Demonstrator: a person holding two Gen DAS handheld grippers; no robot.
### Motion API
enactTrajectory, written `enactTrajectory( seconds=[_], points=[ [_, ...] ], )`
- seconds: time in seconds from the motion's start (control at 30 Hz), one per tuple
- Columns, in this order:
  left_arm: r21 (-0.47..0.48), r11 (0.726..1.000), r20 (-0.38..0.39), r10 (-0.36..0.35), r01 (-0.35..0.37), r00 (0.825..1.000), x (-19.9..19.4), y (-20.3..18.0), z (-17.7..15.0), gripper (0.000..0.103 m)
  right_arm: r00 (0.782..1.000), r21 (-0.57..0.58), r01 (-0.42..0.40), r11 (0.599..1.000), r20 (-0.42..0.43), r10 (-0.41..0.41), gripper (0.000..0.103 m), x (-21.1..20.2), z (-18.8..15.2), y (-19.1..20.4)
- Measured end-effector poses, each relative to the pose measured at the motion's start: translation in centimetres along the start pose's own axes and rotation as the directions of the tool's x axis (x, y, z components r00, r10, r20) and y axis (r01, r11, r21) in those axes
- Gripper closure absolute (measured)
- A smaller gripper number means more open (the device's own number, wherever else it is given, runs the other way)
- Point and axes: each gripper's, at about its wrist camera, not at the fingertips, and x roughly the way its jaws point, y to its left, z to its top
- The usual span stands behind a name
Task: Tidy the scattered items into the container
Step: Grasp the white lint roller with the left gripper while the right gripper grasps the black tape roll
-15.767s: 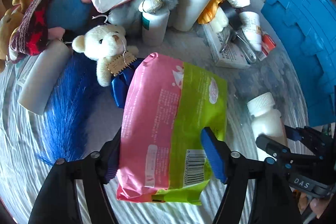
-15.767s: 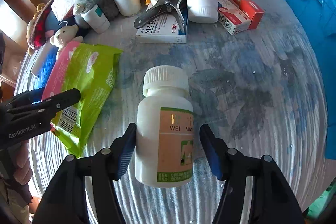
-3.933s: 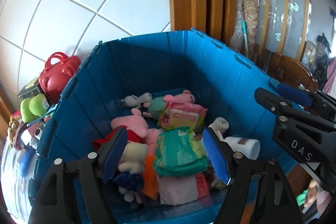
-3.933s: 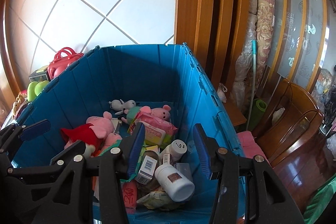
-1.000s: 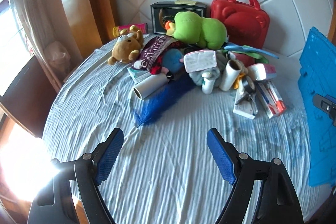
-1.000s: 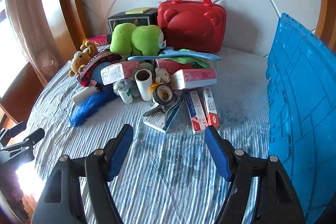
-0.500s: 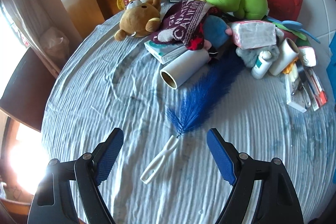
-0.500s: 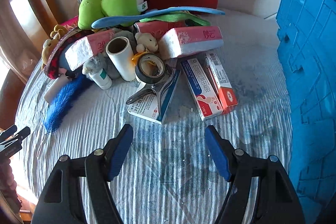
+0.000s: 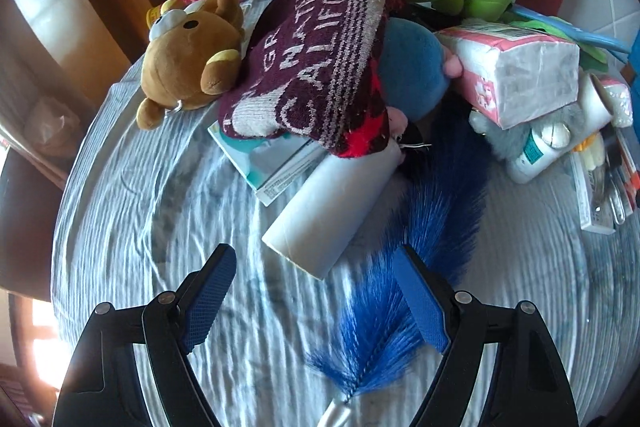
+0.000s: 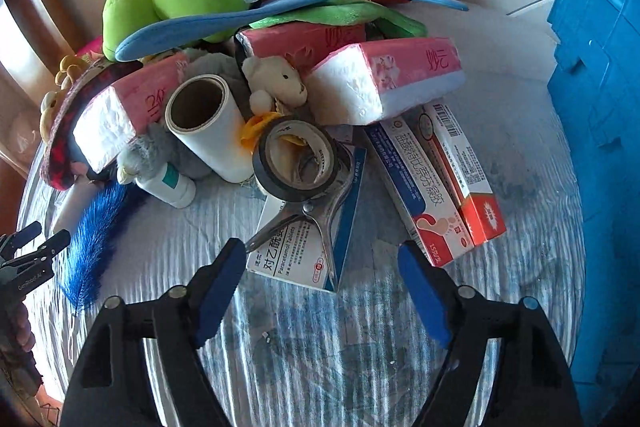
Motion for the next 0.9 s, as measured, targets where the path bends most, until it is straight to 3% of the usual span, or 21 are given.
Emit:
enactTrajectory(
  seconds=[0.27, 0.33, 0.37, 0.53, 0.6, 0.9],
  points=[
    [0.034, 0.999, -0.062, -0.037, 0.039, 0.997, 4.5, -0.3, 2.7, 0.025, 0.997, 0.031, 0.022, 0.999, -0.068, -0.020, 0.032, 3.8, 1.7, 0.2],
    [0.013, 0.999, -0.087, -0.050, 0.051, 0.995, 5.6, -0.4, 3.0, 0.026, 0.996, 0.037, 0.020, 0.999, -0.083, -0.017, 0.043, 4.5, 1.8, 0.2],
    [0.006, 0.998, -0.085, -0.054, 0.055, 0.995, 5.7, -0.4, 3.0, 0.027, 0.996, 0.041, 0.016, 0.999, -0.089, -0.012, 0.054, 4.8, 1.8, 0.2],
    [-0.005, 0.998, -0.069, -0.061, 0.061, 0.996, 5.6, -0.5, 3.0, 0.029, 0.995, 0.029, 0.033, 0.999, -0.092, -0.030, 0.058, 5.5, 2.5, 0.4],
    [-0.005, 0.998, -0.071, -0.059, 0.059, 0.996, 5.3, -0.7, 2.6, 0.035, 0.995, 0.019, 0.039, 0.999, -0.096, -0.037, 0.065, 5.4, 2.5, 0.5],
    [-0.063, 0.989, -0.071, -0.141, 0.136, 0.988, 2.1, -1.9, -0.1, 0.054, 0.993, -0.002, 0.012, 1.000, -0.120, -0.012, 0.065, 3.7, -0.1, -0.2]
  ],
)
